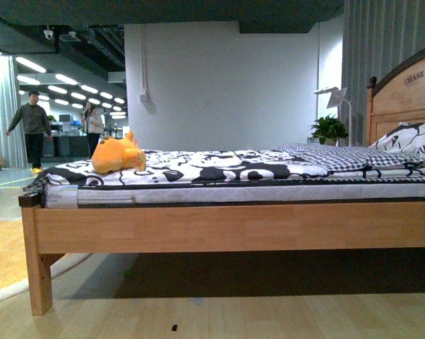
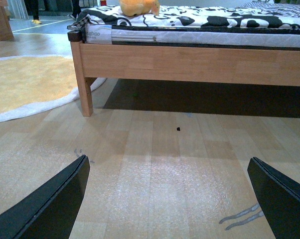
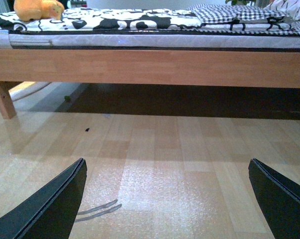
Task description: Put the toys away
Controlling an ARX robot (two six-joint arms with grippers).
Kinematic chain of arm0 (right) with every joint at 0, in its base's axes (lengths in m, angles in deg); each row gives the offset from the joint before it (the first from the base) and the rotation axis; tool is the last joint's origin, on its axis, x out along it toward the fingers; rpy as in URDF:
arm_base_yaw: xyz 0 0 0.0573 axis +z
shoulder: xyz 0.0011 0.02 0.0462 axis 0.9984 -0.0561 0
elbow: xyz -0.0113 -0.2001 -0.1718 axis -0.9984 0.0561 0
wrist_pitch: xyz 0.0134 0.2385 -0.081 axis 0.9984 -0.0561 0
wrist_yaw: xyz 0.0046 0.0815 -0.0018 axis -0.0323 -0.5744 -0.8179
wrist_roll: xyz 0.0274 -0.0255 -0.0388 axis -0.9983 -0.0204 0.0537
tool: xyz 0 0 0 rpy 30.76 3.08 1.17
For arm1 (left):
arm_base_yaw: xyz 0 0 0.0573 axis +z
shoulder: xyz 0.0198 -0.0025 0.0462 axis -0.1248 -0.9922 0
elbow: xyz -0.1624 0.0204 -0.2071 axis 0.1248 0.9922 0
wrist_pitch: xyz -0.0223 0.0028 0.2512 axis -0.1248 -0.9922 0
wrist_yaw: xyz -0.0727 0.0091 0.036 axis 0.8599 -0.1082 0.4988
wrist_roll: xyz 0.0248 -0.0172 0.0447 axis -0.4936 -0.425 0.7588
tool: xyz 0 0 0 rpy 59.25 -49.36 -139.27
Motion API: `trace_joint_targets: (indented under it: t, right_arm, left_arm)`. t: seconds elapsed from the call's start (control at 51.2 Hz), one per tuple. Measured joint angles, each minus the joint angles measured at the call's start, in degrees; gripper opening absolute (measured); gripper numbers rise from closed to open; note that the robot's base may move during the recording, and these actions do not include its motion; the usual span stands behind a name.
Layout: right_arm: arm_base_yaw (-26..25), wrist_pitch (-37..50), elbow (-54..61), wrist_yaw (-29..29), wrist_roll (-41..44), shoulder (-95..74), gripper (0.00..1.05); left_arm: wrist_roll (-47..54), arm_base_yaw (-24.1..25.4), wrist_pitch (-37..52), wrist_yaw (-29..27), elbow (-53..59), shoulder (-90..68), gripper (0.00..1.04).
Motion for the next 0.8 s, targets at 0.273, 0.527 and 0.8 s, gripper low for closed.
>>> trace_joint_targets:
  t: [0.273, 0.527, 0.8]
  right_arm:
    - [0.0, 0.0, 0.0, 0.0, 0.0, 0.0, 0.98]
    - [0.0, 0.0, 0.0, 0.0, 0.0, 0.0, 0.98]
    - [0.0, 0.0, 0.0, 0.0, 0.0, 0.0, 0.98]
  left_arm:
    - [0.0, 0.0, 0.0, 0.0, 0.0, 0.0, 0.99]
    - [0.0, 0.0, 0.0, 0.0, 0.0, 0.0, 0.99]
    - [0.0, 0.0, 0.0, 0.0, 0.0, 0.0, 0.99]
